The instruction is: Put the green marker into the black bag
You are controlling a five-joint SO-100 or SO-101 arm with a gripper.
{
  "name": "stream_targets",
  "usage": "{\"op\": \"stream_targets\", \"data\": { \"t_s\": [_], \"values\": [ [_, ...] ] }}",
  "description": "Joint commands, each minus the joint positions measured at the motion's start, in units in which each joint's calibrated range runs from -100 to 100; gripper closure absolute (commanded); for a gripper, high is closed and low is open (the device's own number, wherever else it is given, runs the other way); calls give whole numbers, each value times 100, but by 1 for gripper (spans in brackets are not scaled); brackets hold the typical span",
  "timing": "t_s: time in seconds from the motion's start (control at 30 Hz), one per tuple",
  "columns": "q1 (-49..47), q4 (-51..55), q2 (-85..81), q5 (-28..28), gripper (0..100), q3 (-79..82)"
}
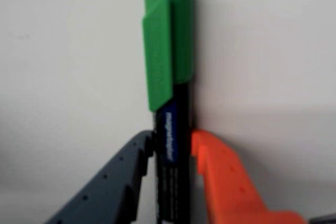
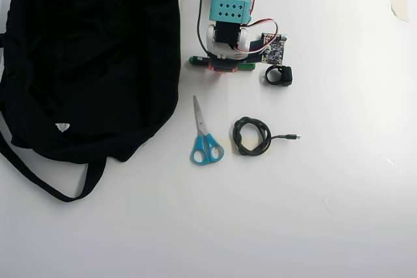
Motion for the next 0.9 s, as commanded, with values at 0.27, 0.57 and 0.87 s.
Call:
{"op": "stream_targets", "data": {
  "t_s": [0.27, 0.57, 0.87],
  "values": [
    [23, 94, -162, -15, 98, -477],
    [30, 1084, -170, -114, 98, -1205],
    [-44, 2307, -179, -733, 98, -2517]
  ]
}}
